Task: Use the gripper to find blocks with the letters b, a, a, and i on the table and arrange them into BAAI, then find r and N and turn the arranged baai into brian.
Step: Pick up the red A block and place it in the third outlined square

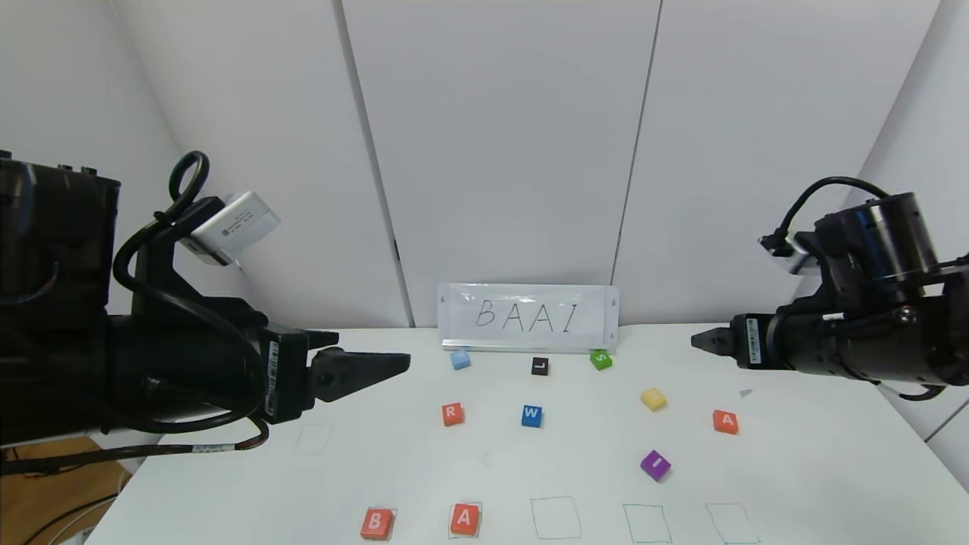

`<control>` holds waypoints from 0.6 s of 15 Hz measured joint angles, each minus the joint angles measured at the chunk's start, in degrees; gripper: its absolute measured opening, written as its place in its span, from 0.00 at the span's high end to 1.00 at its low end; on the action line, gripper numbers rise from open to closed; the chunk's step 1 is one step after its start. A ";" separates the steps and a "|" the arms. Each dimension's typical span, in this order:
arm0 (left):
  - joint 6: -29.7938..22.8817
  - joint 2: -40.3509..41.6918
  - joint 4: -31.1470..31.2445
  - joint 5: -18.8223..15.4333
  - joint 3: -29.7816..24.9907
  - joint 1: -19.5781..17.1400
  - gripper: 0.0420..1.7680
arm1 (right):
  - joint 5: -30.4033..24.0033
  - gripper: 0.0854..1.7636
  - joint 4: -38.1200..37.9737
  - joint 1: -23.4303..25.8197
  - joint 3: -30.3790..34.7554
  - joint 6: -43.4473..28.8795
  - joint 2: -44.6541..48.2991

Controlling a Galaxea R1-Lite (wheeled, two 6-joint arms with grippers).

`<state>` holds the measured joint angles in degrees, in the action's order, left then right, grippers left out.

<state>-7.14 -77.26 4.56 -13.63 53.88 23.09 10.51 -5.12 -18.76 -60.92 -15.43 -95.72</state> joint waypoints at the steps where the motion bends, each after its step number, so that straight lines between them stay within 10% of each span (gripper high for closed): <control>1: 0.11 -0.21 -0.02 -0.02 0.00 -0.11 0.03 | 1.56 0.03 0.94 -0.15 -0.24 -0.66 -1.61; 9: 0.20 -1.26 -0.13 -0.27 0.39 -0.82 0.03 | 5.72 0.03 2.83 5.32 -1.95 -7.08 -12.50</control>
<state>-6.95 -78.52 4.43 -13.90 54.27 22.27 16.23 -2.29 -13.45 -62.87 -22.52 -108.22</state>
